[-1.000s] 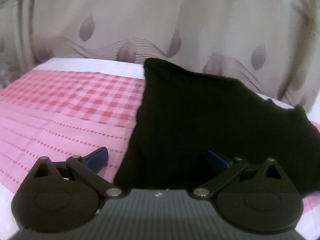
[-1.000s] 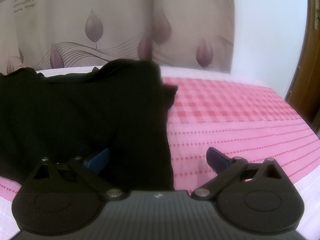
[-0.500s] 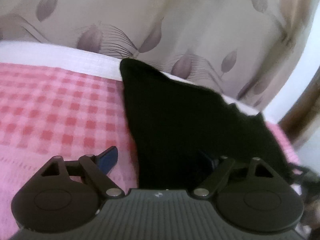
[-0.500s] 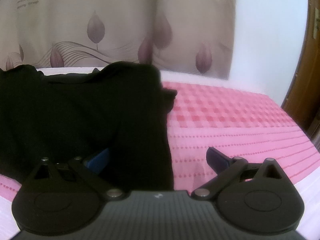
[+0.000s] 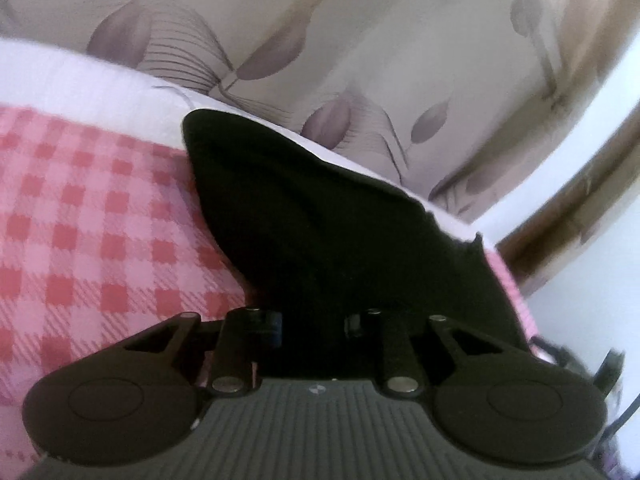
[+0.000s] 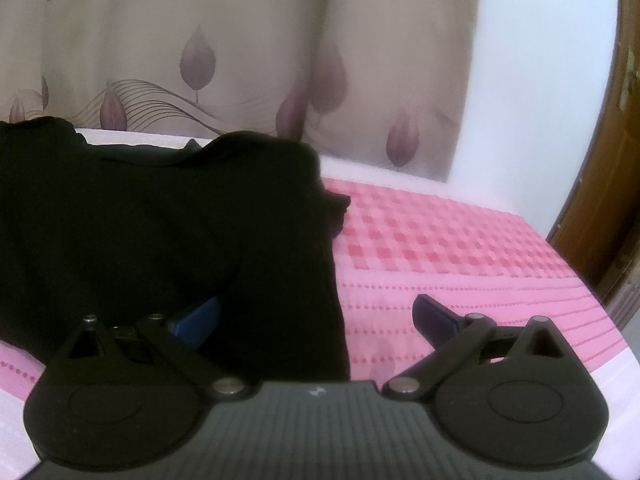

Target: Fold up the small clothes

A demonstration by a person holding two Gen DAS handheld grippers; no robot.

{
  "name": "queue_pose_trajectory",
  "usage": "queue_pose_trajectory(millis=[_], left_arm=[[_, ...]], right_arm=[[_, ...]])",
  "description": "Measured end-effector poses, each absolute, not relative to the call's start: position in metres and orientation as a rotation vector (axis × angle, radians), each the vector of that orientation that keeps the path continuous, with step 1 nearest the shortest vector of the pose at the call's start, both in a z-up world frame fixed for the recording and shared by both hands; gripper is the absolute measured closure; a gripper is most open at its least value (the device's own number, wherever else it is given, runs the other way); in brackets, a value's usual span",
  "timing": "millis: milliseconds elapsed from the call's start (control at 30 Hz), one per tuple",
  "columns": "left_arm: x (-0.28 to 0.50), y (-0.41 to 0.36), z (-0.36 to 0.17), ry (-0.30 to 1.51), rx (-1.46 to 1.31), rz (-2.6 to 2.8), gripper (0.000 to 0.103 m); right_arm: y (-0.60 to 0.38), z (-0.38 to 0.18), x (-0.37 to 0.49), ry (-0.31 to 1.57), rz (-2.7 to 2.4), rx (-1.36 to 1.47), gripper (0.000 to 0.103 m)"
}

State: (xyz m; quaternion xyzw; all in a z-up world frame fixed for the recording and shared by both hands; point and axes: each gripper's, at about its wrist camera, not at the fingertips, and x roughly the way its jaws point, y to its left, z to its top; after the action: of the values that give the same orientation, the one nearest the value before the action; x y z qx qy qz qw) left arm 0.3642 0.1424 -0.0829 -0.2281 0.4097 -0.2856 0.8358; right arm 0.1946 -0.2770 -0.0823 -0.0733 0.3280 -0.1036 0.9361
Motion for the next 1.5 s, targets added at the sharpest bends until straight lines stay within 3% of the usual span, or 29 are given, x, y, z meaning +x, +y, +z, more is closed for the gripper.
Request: queue_pose_trajectory(millis=[900,1333,1500], left_arm=[[0.349,0.113,-0.042,0.826,-0.595,-0.423,0.085],[0.333,0.0,0.014,0.874,-0.685,-0.432,0.086],[0.334,-0.058,0.008,0.906,-0.732,-0.41,0.086]], right_arm=[[-0.277,-0.079,0.19,0.651,-0.186,-0.13,0.0],[-0.301,-0.078,0.19,0.67,-0.103,0.051,0.0],[-0.305,-0.076,0.188,0.66,-0.079,0.08,0.0]])
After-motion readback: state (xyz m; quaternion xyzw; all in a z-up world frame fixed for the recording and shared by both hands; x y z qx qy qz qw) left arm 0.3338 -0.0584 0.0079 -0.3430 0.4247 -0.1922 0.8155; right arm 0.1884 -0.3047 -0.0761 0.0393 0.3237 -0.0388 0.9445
